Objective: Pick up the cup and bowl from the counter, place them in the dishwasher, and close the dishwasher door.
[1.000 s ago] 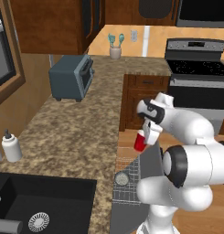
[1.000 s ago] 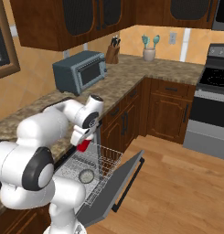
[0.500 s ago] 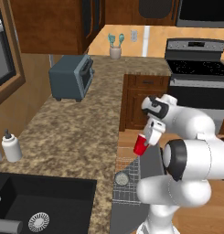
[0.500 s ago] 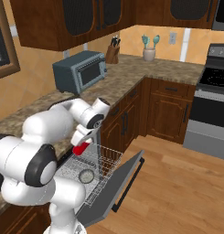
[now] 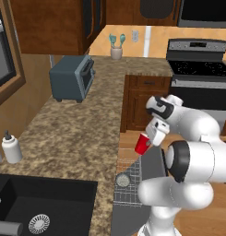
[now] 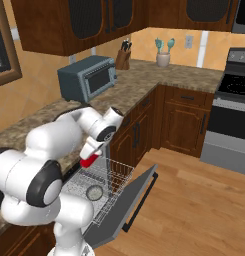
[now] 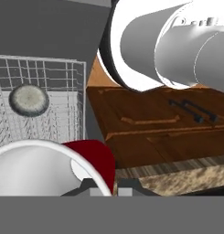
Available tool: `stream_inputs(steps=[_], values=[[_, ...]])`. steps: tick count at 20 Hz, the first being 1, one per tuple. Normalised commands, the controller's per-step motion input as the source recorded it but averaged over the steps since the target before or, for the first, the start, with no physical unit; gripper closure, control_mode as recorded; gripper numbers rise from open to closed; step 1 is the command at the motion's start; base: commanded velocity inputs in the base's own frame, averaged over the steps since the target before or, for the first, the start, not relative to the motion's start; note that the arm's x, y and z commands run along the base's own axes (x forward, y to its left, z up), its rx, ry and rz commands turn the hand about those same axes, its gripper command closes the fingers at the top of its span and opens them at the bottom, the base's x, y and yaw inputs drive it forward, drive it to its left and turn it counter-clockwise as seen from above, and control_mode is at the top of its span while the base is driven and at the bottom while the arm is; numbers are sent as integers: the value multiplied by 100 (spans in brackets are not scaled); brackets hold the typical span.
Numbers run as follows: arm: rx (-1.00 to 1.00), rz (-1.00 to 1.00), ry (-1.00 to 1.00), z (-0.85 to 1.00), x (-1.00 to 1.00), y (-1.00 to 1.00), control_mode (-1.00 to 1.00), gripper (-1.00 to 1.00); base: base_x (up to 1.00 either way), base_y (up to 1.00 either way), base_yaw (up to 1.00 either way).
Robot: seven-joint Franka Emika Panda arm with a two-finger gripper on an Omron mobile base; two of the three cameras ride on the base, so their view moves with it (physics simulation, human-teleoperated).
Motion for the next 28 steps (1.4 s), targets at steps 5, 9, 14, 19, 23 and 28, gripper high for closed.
stream_inputs(steps=[5, 9, 14, 19, 23, 28], values=[[0, 0, -15, -1, 0, 0, -100, 100, 0, 0, 0], [0, 0, -4, -14, 0, -1, -100, 100, 0, 0, 0], [0, -1, 0, -21, 0, -10, -100, 100, 0, 0, 0], [0, -7, 0, -27, 1, -38, -100, 100, 0, 0, 0], [2, -2, 0, -42, 14, -17, -100, 100, 0, 0, 0], [3, 0, 0, -36, 21, 0, -100, 100, 0, 0, 0]])
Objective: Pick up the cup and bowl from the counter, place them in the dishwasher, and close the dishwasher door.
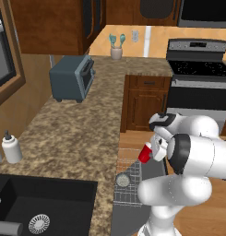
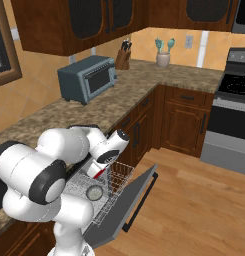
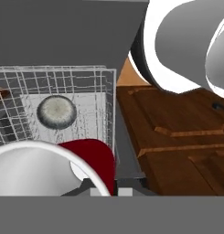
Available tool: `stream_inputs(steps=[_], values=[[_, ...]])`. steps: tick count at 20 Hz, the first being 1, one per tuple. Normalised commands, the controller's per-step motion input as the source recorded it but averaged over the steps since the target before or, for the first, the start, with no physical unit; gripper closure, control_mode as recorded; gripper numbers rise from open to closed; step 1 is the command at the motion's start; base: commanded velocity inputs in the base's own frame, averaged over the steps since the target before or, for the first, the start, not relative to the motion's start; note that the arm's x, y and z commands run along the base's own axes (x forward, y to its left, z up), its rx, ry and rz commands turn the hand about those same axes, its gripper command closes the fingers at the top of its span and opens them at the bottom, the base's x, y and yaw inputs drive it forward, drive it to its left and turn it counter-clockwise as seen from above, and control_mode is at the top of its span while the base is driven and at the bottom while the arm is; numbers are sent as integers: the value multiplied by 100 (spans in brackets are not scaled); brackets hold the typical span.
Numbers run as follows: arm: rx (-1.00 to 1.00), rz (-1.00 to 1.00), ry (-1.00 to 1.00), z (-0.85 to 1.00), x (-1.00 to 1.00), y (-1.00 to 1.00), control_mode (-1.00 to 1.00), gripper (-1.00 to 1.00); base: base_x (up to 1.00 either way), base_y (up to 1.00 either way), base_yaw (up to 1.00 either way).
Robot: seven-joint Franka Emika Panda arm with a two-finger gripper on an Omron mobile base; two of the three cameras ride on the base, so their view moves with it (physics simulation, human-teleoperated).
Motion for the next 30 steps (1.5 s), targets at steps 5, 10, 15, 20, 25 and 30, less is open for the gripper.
stream_inputs(steps=[5, 10, 15, 20, 25, 30], values=[[2, 0, 0, -25, 18, 0, -100, 100, 0, 0, 0], [1, 0, 0, -28, 17, 0, -100, 100, 0, 0, 0], [1, 0, 0, -27, 13, 0, -100, 100, 0, 0, 0], [1, 0, 0, -19, 10, 0, -100, 100, 0, 0, 0], [0, 0, 0, -21, 8, 0, -100, 100, 0, 0, 0], [0, 0, 0, -21, 10, 4, -100, 100, 0, 0, 0]])
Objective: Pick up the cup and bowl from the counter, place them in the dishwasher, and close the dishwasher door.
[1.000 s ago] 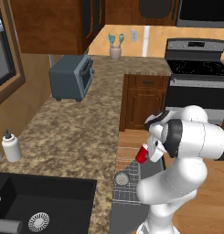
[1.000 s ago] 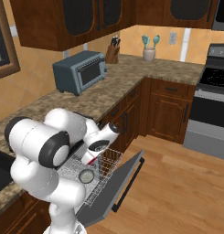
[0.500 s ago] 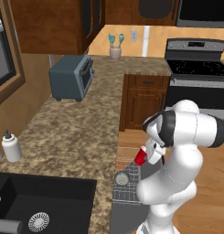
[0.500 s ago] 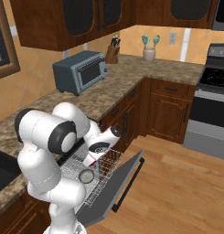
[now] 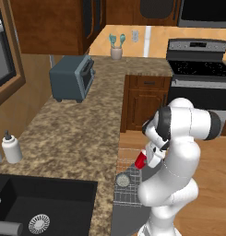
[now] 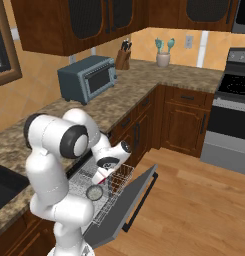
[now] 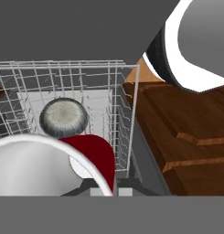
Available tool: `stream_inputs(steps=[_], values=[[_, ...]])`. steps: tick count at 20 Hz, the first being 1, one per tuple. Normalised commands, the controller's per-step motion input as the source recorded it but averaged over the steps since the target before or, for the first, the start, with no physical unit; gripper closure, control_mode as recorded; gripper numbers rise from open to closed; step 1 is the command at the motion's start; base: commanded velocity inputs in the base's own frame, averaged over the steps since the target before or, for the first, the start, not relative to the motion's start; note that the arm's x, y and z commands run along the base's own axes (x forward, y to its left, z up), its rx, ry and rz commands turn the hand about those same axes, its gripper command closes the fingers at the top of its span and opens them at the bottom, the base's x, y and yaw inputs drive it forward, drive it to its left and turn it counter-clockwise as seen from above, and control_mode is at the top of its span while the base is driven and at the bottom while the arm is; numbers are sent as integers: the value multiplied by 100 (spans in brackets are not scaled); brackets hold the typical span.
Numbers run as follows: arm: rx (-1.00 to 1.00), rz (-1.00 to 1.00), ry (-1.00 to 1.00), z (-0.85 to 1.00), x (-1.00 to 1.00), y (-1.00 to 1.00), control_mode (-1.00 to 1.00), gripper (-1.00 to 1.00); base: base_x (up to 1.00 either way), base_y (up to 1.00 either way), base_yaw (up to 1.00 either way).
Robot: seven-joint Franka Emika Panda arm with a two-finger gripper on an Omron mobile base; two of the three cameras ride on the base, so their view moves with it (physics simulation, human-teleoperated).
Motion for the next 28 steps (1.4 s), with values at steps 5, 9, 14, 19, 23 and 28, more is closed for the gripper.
stream_inputs(steps=[5, 9, 14, 19, 23, 28], values=[[0, 0, 0, -26, 16, 7, -100, 100, 0, 0, 0], [0, 0, 0, -24, 20, 10, -100, 100, 0, 0, 0], [0, 0, 0, -32, 17, 14, -100, 100, 0, 0, 0], [0, 0, 0, -31, 17, 14, -100, 100, 0, 0, 0], [0, 0, 0, -27, 15, 11, -100, 100, 0, 0, 0], [0, 0, -2, -21, 11, 1, -100, 100, 0, 0, 0]])
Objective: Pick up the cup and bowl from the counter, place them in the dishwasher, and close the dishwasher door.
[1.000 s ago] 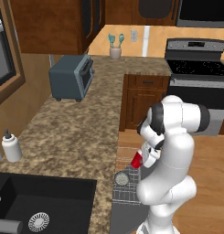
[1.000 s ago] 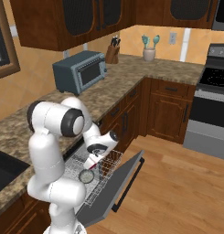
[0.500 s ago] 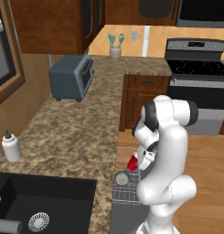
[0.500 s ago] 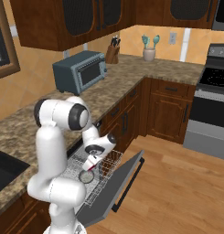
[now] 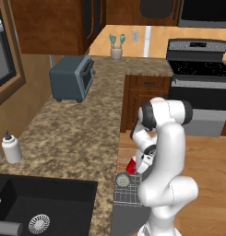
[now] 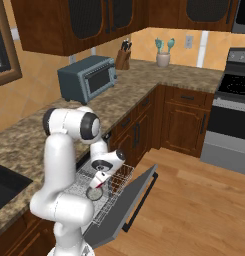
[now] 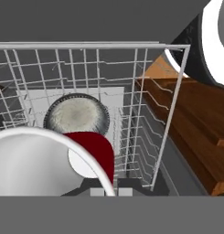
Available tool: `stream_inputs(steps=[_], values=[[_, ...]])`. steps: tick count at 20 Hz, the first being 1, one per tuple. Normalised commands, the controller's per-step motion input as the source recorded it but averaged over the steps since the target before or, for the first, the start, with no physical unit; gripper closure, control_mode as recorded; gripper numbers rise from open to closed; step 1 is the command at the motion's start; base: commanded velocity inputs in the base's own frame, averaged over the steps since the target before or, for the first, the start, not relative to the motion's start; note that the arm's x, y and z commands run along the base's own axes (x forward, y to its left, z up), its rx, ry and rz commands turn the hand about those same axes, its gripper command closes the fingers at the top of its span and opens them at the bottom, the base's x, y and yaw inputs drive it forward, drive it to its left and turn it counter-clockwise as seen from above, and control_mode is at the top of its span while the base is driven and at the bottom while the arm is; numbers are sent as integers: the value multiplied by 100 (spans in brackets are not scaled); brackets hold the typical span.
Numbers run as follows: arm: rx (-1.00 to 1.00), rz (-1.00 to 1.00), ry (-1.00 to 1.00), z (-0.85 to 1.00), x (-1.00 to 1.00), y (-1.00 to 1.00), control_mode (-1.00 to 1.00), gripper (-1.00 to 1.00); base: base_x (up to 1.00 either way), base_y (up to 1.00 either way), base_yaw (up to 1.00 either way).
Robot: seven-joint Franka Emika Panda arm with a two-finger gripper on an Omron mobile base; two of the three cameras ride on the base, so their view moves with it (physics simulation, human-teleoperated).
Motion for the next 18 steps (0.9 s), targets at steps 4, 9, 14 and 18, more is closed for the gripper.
stream_inputs(steps=[4, 9, 14, 18], values=[[0, 0, -2, -24, 21, 0, -100, 100, 0, 0, 0], [0, 0, -1, -27, 32, 0, -100, 100, 0, 0, 0], [0, 0, 0, -38, 33, 0, -100, 100, 0, 0, 0], [0, 0, 0, -44, 34, 0, -100, 100, 0, 0, 0]])
